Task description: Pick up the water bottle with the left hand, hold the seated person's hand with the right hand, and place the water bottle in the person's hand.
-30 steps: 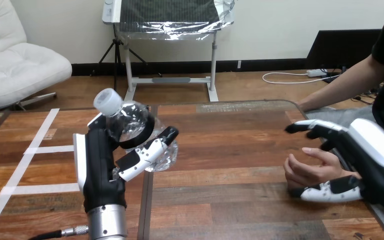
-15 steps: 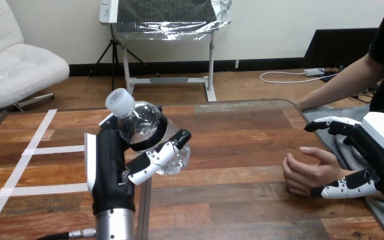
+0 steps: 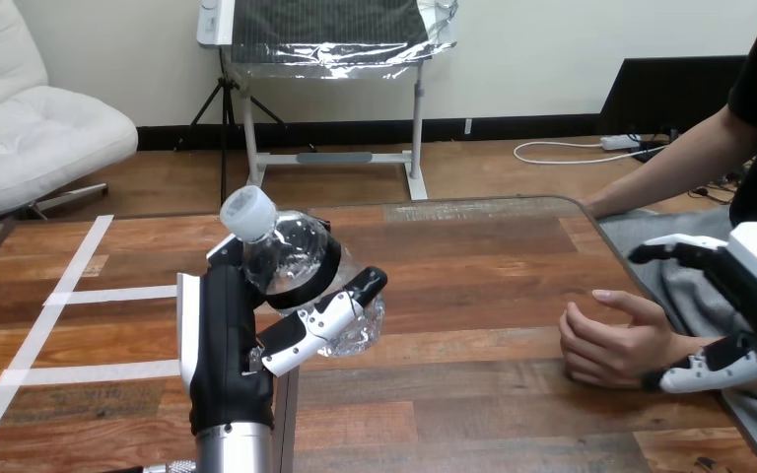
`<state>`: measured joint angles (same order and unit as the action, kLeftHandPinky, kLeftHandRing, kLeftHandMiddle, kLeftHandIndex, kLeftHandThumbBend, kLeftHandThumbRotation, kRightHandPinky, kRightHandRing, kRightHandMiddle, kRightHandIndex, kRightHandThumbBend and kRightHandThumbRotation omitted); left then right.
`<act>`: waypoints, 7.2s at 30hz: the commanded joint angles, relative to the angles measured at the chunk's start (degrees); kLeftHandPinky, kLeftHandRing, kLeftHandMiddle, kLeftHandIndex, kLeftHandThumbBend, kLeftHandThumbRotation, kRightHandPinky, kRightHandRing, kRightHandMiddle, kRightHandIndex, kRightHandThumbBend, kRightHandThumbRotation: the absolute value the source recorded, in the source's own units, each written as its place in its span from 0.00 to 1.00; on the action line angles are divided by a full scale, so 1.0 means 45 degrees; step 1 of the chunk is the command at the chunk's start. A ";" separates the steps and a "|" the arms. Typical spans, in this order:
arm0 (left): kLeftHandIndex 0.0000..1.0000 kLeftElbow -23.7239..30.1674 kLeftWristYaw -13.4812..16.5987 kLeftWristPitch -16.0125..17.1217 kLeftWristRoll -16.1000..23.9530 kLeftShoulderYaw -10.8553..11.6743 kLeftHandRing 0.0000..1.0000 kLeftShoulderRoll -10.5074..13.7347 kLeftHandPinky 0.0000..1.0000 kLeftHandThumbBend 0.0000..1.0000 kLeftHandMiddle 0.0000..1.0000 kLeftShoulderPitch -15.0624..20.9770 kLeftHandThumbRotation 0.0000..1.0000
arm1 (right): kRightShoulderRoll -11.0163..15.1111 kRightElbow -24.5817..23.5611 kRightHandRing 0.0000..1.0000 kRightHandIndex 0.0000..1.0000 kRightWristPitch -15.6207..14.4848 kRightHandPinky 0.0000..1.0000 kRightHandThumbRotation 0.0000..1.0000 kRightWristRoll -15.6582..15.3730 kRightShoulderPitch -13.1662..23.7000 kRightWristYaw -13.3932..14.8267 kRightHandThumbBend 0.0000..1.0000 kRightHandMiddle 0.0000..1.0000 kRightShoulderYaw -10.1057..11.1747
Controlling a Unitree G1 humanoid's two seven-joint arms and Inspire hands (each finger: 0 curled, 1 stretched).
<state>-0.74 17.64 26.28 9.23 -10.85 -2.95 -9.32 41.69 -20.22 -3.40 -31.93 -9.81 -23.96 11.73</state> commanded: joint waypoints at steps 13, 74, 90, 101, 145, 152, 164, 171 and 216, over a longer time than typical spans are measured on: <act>0.50 0.0975 0.0043 0.0531 -0.0075 -0.0069 0.42 -0.0729 0.39 0.61 0.46 0.0411 0.00 | 0.1196 0.0610 0.90 0.85 -0.0660 0.81 0.00 -0.0871 0.1301 -0.0782 0.85 0.89 -0.0269; 0.50 0.1278 -0.0023 0.0392 -0.0121 -0.0016 0.43 -0.0646 0.40 0.60 0.46 0.0266 0.00 | 0.1602 0.6147 0.90 0.86 -0.0704 0.85 0.00 -0.2337 0.4990 -0.1635 0.77 0.91 -0.3870; 0.50 0.1348 -0.0111 0.0436 -0.0295 0.0022 0.42 -0.0616 0.39 0.61 0.46 0.0159 0.00 | 0.1489 0.8206 0.89 0.85 0.0303 0.85 0.00 -0.2666 0.6041 -0.0772 0.77 0.90 -0.4827; 0.50 0.1344 -0.0100 0.0539 -0.0160 0.0069 0.42 -0.0519 0.39 0.60 0.46 0.0123 0.00 | 0.1401 0.9539 0.89 0.84 0.0517 0.85 0.00 -0.3225 0.6819 -0.0332 0.76 0.89 -0.5628; 0.50 0.1560 -0.0173 0.0462 -0.0110 0.0053 0.42 -0.0561 0.38 0.61 0.46 -0.0067 0.00 | 0.1225 1.2017 0.83 0.81 0.0167 0.76 0.02 -0.3671 0.8001 0.0649 0.73 0.84 -0.6897; 0.50 0.1587 -0.0176 0.0414 -0.0086 0.0061 0.42 -0.0558 0.38 0.61 0.46 -0.0073 0.00 | 0.1176 1.2087 0.82 0.80 0.0037 0.75 0.02 -0.3627 0.8047 0.0527 0.73 0.84 -0.6920; 0.50 0.1547 -0.0159 0.0449 -0.0041 0.0098 0.42 -0.0548 0.38 0.61 0.46 -0.0012 0.00 | 0.1124 1.2341 0.74 0.77 0.0222 0.62 0.01 -0.3550 0.8145 0.0492 0.73 0.79 -0.6993; 0.50 0.1629 -0.0107 0.0316 0.0018 0.0083 0.41 -0.0595 0.38 0.61 0.46 -0.0055 0.00 | 0.1134 1.2823 0.70 0.77 0.0702 0.57 0.00 -0.3630 0.8400 0.0364 0.72 0.77 -0.7297; 0.50 0.1745 -0.0128 0.0374 0.0021 0.0230 0.42 -0.0512 0.39 0.61 0.46 -0.0216 0.00 | 0.0093 1.5312 0.63 0.74 0.1623 0.56 0.00 -0.2252 0.9685 -0.0964 0.66 0.71 -0.7880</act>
<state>2.78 16.68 26.78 9.04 -10.18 -2.90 -11.33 46.16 46.43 3.83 -42.99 32.59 -26.64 -21.95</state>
